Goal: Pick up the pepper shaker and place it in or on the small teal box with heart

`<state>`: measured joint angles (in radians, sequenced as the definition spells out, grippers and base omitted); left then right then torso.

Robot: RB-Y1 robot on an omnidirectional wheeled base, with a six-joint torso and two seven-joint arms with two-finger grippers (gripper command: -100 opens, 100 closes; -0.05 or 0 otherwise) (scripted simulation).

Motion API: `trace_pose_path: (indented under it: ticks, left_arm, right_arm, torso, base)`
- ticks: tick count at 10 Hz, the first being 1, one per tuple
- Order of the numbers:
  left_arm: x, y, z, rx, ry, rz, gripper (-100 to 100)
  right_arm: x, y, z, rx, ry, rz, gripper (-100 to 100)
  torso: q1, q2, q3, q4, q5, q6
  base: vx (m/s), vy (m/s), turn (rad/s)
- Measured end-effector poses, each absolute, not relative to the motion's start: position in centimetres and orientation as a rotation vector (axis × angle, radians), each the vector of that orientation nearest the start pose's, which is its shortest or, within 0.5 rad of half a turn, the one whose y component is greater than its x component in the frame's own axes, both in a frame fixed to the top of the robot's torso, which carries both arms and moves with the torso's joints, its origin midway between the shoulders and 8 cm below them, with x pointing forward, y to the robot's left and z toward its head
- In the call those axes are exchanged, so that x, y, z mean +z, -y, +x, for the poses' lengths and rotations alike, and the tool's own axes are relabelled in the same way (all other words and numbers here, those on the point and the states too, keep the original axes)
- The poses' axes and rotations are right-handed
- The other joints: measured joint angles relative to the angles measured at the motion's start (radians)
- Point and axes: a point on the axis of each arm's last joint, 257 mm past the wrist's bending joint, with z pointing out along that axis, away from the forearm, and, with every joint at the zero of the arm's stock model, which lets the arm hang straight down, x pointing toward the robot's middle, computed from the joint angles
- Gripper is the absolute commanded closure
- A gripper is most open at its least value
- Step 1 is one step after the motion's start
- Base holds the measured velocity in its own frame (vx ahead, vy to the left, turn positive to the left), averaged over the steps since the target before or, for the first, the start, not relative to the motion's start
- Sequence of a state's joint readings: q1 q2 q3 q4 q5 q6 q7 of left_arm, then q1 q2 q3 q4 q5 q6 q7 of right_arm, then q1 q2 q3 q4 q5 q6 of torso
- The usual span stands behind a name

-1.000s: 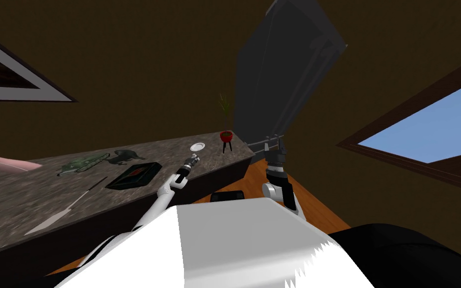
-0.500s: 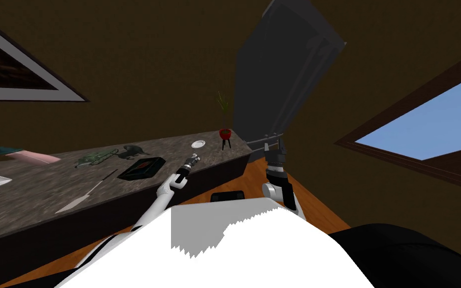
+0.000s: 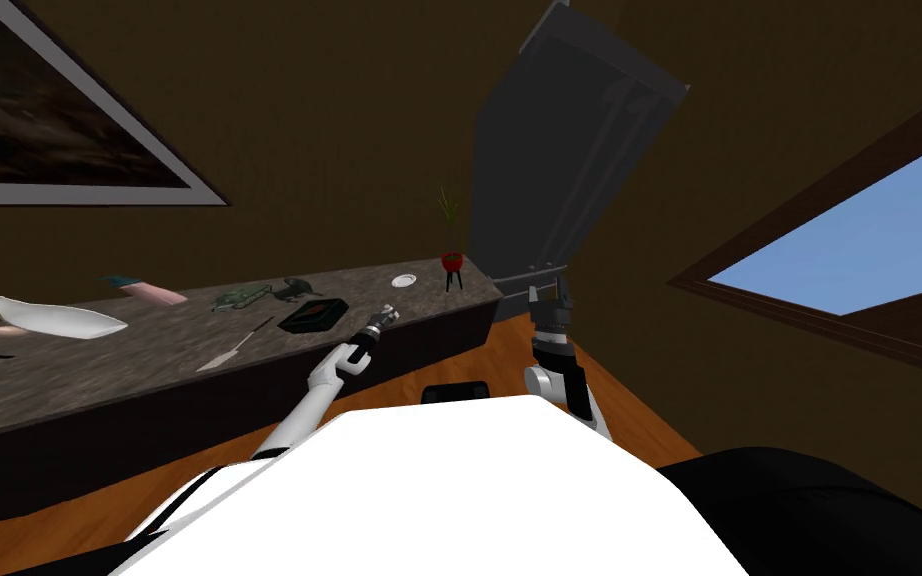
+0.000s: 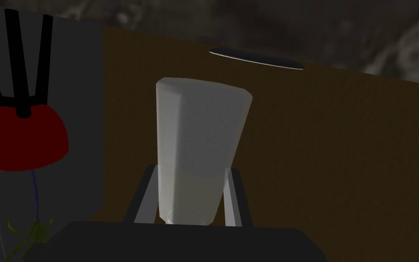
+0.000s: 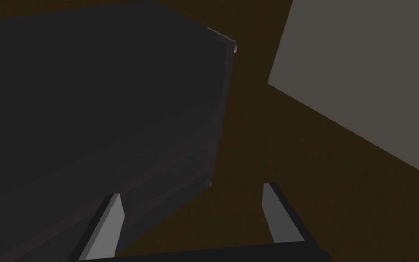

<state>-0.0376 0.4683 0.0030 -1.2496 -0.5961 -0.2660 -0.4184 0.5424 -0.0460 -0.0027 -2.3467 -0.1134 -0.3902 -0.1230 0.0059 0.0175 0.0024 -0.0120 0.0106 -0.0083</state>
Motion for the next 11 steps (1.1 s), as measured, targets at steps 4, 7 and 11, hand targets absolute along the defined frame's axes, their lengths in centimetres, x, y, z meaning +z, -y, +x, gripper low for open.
trace_pose_path:
  ticks: [4,7,11]
  left_arm:
    - [-25.2,-37.9,54.8,-0.163,-1.671,0.002,100]
    - [-23.7,-38.5,55.4,-0.17,-1.659,0.002,100]
    - [-20.5,-39.8,56.5,-0.163,-1.643,0.008,100]
  right_arm:
    - [1.9,29.1,34.5,1.456,-0.601,0.811,0]
    - [1.9,29.1,34.5,1.456,-0.601,0.811,0]
    - [1.9,29.1,34.5,1.456,-0.601,0.811,0]
  torso:
    - [0.0,-0.004,-0.002,0.0,0.0,0.0]
    - [0.001,-0.008,-0.004,-0.001,0.0,0.001]
    - [0.0,-0.007,-0.004,-0.001,0.0,0.001]
  base:
    - [-0.133,0.022,0.086]
    - [-0.088,0.037,0.071]
    - [-0.099,0.038,0.042]
